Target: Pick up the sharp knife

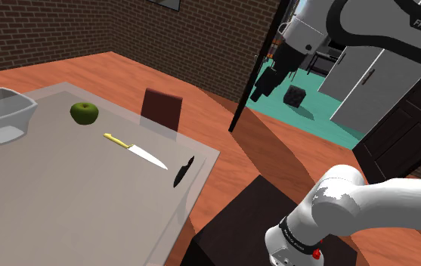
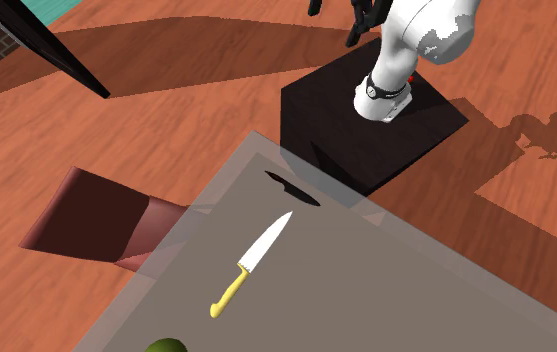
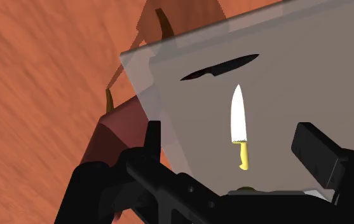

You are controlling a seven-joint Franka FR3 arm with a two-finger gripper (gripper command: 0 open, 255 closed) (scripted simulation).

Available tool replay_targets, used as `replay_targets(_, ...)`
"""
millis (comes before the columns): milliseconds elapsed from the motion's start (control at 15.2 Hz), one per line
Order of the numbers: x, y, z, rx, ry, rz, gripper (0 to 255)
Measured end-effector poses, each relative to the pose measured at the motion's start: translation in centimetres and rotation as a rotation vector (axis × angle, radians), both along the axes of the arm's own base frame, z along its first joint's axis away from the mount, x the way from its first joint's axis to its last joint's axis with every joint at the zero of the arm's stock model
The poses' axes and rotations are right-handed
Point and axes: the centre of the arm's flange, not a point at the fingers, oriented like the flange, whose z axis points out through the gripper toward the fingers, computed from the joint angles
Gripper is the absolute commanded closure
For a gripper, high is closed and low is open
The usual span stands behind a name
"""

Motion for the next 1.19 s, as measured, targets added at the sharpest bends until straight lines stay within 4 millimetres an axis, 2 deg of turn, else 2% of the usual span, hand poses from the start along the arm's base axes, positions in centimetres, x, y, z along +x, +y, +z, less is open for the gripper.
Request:
replay_targets(132,0.2,0.3,-0.5,-0.001,0.003,-0.018,0)
replay_targets(396,1.6,3.0,-4.1,-0.007,0.029,-0.159,0)
replay_targets(726,3.9,6.6,-10.2,-0.014,0.064,-0.362,0)
replay_targets(1188,8.0,9.8,-17.9,-0.026,0.111,-0.649,0)
